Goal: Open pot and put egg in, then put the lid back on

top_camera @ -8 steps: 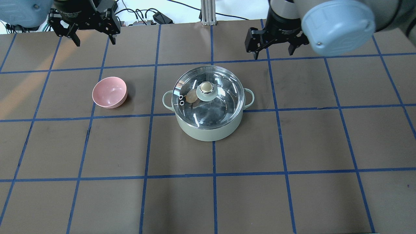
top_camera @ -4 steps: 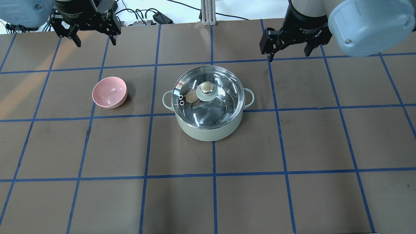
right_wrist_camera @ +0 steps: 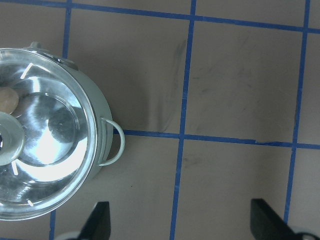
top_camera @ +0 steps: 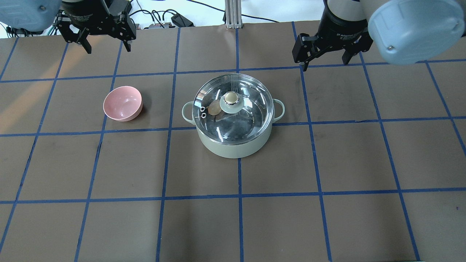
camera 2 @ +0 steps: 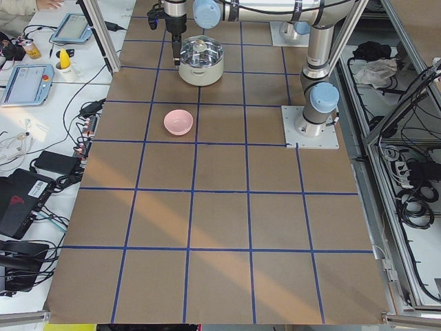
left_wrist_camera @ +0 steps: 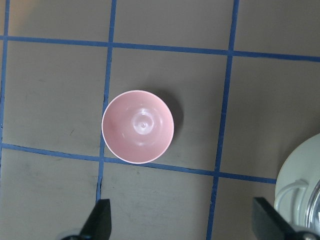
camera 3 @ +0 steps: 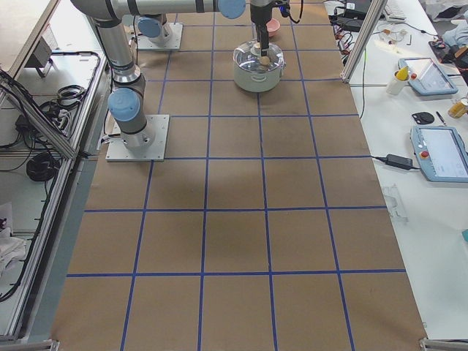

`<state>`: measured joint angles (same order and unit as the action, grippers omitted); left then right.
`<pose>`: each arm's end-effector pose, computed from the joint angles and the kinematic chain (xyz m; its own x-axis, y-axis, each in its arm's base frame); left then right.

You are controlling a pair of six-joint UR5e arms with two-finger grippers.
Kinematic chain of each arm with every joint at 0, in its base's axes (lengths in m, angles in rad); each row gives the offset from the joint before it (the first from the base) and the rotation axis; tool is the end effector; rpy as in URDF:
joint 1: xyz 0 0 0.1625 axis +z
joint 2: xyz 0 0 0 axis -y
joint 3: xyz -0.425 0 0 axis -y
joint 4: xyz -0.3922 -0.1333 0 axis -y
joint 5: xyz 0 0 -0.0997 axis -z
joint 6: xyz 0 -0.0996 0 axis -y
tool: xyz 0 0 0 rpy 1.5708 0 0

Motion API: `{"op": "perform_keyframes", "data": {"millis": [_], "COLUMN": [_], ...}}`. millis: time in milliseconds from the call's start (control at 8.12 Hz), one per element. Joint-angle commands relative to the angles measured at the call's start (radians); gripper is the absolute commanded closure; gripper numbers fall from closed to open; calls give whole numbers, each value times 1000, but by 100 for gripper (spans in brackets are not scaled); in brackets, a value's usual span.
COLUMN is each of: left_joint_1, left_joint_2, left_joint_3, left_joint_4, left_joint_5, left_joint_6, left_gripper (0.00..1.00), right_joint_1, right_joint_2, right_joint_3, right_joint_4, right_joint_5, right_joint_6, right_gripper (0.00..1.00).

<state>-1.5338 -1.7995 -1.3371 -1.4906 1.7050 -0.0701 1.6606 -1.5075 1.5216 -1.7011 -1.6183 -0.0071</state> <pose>-0.0978 -0.6003 0.4885 -0.9849 -0.1177 -0.1270 -0.1061 0.9899 -0.0942 0.1755 -0.5159 0.4939 -0.9947 -0.0911 0.0480 -0.0961 0.9886 -0.1156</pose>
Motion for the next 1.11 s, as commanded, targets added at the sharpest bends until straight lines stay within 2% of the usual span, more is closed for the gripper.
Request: {"op": "perform_keyframes", "data": {"millis": [0,370,986], "left_joint_1": [-6,-22,-23], "left_joint_2": [14,16,23], "left_joint_3": [0,1,-2], "left_joint_4": [-4,-4,-16], "left_joint_5": [-62,-166,-160], "left_joint_6": [4,-5,-2], "left_gripper": [0,0,0], "right_joint_1": [1,1,1], "right_joint_2": [0,1,3], "right_joint_3": [0,0,0], "right_joint_4": [0,0,-2], "right_joint_5": [0,0,1], "right_joint_6": [-4,-22,-20], "right_gripper": [0,0,0]}}
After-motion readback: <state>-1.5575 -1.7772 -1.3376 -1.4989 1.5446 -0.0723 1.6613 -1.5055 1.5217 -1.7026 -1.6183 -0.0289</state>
